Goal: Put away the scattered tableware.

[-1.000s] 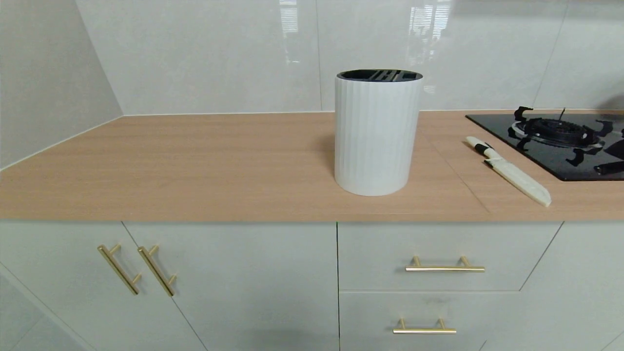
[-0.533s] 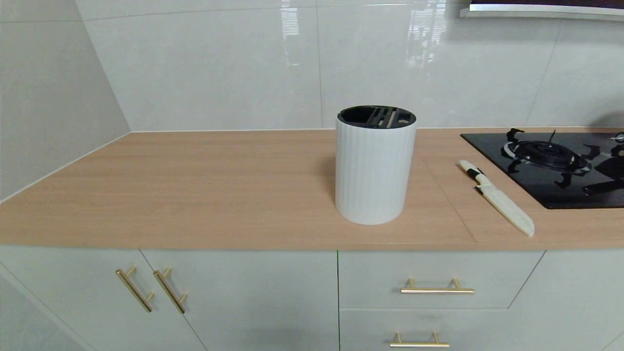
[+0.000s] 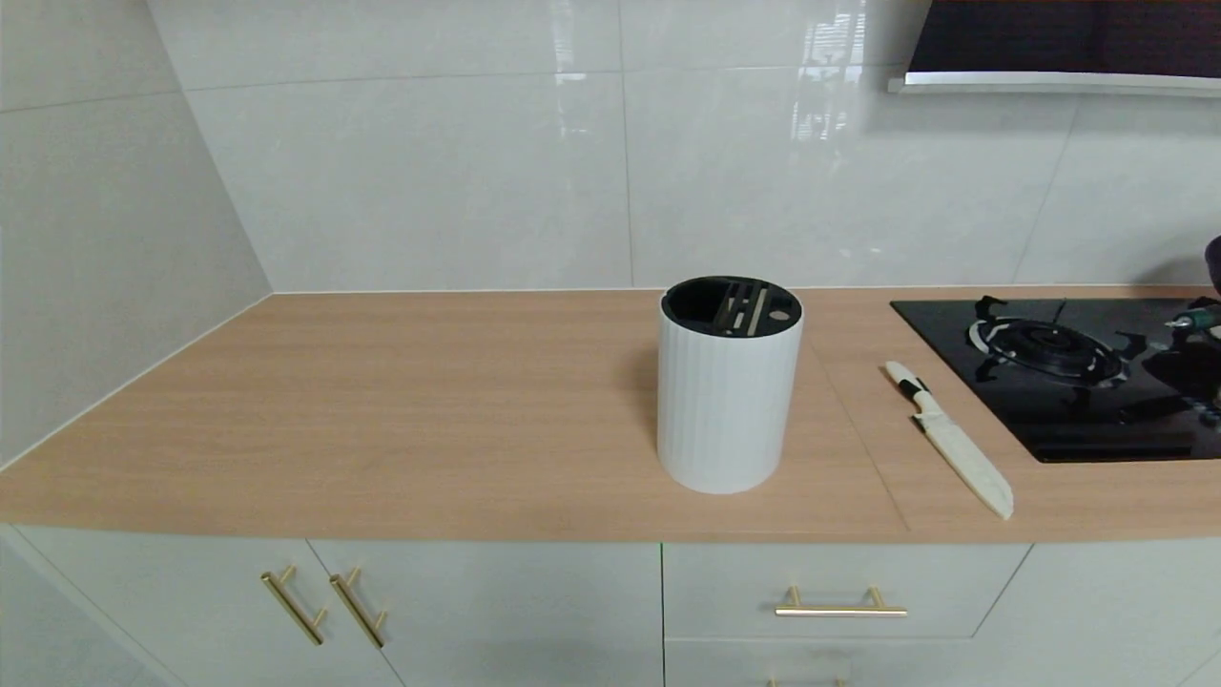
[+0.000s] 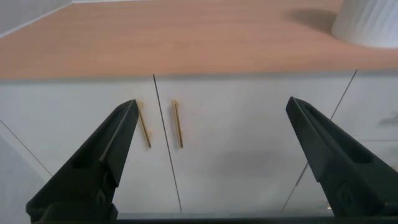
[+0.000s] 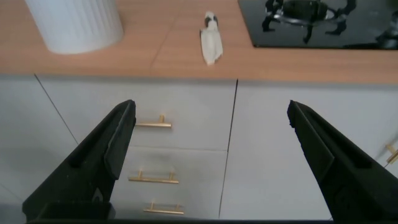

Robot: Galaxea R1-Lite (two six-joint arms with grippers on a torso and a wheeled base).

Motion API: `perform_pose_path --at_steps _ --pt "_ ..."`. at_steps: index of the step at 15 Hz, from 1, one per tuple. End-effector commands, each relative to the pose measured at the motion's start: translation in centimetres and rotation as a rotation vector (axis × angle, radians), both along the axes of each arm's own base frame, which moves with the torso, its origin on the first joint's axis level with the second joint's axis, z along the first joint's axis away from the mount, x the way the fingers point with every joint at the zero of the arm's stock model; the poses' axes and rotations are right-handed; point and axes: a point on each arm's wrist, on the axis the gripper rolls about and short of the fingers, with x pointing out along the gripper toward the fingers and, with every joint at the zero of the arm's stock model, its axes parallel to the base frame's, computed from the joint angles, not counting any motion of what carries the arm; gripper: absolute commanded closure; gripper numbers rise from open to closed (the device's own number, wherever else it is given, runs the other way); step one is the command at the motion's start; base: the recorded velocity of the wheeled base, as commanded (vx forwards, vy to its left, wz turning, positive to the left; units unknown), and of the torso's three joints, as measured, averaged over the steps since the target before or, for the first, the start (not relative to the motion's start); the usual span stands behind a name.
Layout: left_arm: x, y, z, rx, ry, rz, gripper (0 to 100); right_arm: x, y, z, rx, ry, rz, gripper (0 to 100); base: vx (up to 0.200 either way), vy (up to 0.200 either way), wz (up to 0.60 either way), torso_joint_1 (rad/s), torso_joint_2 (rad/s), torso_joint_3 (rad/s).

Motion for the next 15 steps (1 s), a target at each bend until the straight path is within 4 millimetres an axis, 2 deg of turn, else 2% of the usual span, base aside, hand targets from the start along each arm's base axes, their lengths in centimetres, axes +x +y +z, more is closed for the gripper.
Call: perform_pose_path --at_steps 1,9,15 --pt "0.01 0.00 0.01 0.000 0.001 0.001 0 0.01 0.00 0.00 0.000 0.001 0.000 0 0.000 0.000 0.00 0.256 -0.55 -0.310" --pt "0.01 0.00 0.01 0.000 0.001 0.001 0 0.01 0.00 0.00 0.000 0.001 0.000 0 0.000 0.000 0.00 0.255 -0.57 -0.319" --pt "0.00 0.00 0.00 0.000 0.000 0.001 0 0.01 0.00 0.00 0.000 0.001 0.002 0 0.000 0.000 0.00 0.191 -0.41 -0.223"
